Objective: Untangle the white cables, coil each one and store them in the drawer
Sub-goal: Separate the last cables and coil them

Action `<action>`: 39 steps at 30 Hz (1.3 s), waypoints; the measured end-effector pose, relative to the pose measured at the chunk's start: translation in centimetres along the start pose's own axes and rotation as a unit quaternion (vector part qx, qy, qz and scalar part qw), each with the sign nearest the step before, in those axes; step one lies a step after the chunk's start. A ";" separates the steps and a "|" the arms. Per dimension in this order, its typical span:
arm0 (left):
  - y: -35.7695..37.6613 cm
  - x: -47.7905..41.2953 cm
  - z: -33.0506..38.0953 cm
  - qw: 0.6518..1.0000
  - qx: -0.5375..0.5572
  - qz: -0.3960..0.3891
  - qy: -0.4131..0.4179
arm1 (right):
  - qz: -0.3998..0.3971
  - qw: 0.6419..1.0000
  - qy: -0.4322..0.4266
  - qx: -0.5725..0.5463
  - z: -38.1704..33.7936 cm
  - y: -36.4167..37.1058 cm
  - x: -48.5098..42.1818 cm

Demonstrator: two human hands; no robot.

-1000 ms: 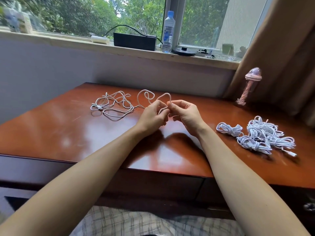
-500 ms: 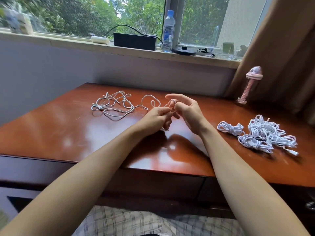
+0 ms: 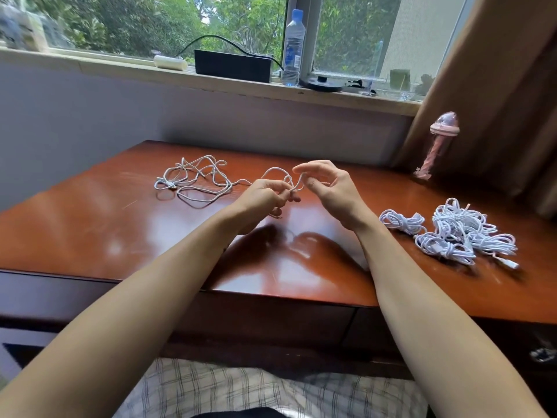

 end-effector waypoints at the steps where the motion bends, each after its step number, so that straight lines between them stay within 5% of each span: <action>1: 0.1 0.1 0.0 1.000 0.005 -0.006 -0.003 | -0.005 1.000 -0.005 -0.015 0.0 0.1 -0.1; 10: -0.6 0.5 1.3 0.997 0.072 0.038 0.012 | 0.024 0.993 0.001 -0.112 0.3 0.3 -0.5; 18: 2.1 1.4 2.1 0.988 0.106 -0.109 -0.014 | 0.033 0.996 0.023 -0.077 0.6 0.8 -0.3; 31: -1.0 0.0 2.2 0.949 0.307 0.028 0.063 | -0.051 0.997 0.059 0.000 1.4 2.8 -0.1; 39: -1.9 0.2 2.5 0.937 0.326 0.094 0.087 | -0.039 0.983 0.015 0.179 0.2 3.0 -0.4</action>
Point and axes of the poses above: each hand's wrist, its own x-axis away from the middle knuckle, its own y-axis out of the palm, z = x × y, the point moved 7 cm from there along -x, towards the middle knuckle, and after that the axes turned 8 degrees about -z, right-handed, at the moved point
